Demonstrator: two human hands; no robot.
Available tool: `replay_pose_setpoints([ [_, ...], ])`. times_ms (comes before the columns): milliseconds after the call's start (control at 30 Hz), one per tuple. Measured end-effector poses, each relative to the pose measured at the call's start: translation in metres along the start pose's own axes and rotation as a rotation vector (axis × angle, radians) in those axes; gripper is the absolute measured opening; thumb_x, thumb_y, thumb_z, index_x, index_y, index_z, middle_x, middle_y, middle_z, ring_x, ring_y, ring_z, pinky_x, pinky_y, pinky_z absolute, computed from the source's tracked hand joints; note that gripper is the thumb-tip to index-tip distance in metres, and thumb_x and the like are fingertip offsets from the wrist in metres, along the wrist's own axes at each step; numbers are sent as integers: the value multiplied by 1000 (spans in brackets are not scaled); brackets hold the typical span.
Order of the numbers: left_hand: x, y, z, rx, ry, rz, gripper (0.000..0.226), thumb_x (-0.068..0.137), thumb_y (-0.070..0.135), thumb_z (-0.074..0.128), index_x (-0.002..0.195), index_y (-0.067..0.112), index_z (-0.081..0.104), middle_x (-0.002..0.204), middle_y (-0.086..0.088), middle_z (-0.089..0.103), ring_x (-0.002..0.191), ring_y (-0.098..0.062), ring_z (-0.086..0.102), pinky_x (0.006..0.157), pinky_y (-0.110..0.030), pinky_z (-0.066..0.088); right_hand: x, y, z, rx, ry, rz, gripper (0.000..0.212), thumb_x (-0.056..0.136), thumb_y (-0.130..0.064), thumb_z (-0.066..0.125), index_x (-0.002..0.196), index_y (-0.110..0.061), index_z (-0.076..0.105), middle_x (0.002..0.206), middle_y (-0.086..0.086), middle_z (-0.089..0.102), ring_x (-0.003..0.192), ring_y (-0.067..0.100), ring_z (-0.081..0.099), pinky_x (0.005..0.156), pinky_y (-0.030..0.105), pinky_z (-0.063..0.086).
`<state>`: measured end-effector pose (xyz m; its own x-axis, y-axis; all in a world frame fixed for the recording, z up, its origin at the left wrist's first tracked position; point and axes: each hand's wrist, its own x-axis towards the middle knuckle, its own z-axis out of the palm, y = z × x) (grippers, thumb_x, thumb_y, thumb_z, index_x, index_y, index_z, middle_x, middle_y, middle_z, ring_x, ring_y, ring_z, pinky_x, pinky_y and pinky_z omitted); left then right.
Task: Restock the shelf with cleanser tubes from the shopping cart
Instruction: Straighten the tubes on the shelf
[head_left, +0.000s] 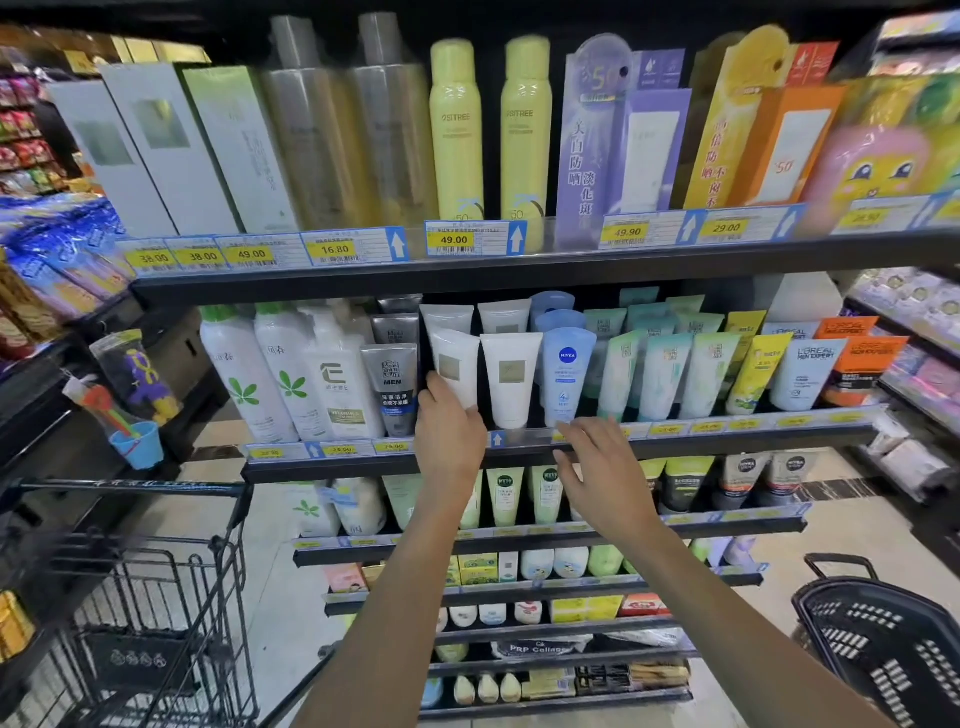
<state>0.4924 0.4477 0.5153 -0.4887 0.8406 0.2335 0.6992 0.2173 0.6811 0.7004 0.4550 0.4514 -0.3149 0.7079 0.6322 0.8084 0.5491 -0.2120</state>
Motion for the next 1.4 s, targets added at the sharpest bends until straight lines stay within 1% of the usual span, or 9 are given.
replay_pose_setpoints([
  [67,-2,1,0,26,1,4,57,97,22,64,143,6,34,128,-18,54,114,-40,60,82,-51,52,-1,1,0,11,-7,-4,35,98,-20,65,131,-7,66,121,8,64,116,31,58,115,47,38],
  [167,-6,2,-2,49,20,11,47,98,23,64,134,5,40,125,-18,54,109,-42,62,77,-50,51,-1,1,0,18,-10,-10,36,98,-19,65,131,-7,65,121,8,64,117,31,58,115,48,39],
  [233,-7,2,-2,57,30,15,43,97,24,65,128,5,42,123,-18,54,107,-44,63,77,-51,52,-1,1,0,21,-12,-11,36,97,-18,66,131,-7,66,121,9,64,116,31,58,115,50,40],
  [400,-10,3,-3,65,59,-1,44,96,27,68,125,4,43,122,-17,55,106,-45,64,75,-50,52,-1,1,0,36,-9,-2,35,96,-15,67,130,-6,66,120,9,64,116,31,58,115,54,41],
  [633,-10,2,-1,58,95,-14,46,94,30,73,118,5,44,118,-17,56,100,-45,66,72,-50,52,-1,1,0,40,-16,-8,36,96,-13,67,131,-6,65,120,10,63,116,32,58,113,55,42],
  [867,-9,0,2,22,110,-15,46,93,30,74,116,8,41,113,-17,65,102,-41,67,74,-50,55,-2,1,0,48,-29,13,37,97,-14,65,133,-6,64,124,10,63,120,32,56,118,53,37],
  [1167,-11,-2,5,45,128,4,50,93,34,75,119,9,40,115,-15,62,104,-37,66,77,-46,55,-4,1,1,67,-35,23,37,98,-12,64,134,-7,63,126,8,61,123,29,54,123,51,30],
  [1300,-11,-3,4,48,129,-6,56,92,34,76,124,9,38,117,-16,62,105,-38,66,76,-48,56,-4,2,1,64,-31,14,38,98,-12,64,135,-7,63,127,9,61,123,30,54,123,51,30],
  [1400,-11,-3,4,53,136,-8,58,90,35,77,124,9,38,116,-16,63,105,-38,65,77,-50,57,-5,2,1,60,-30,2,38,98,-12,63,136,-6,63,127,9,60,123,29,54,123,52,31],
])
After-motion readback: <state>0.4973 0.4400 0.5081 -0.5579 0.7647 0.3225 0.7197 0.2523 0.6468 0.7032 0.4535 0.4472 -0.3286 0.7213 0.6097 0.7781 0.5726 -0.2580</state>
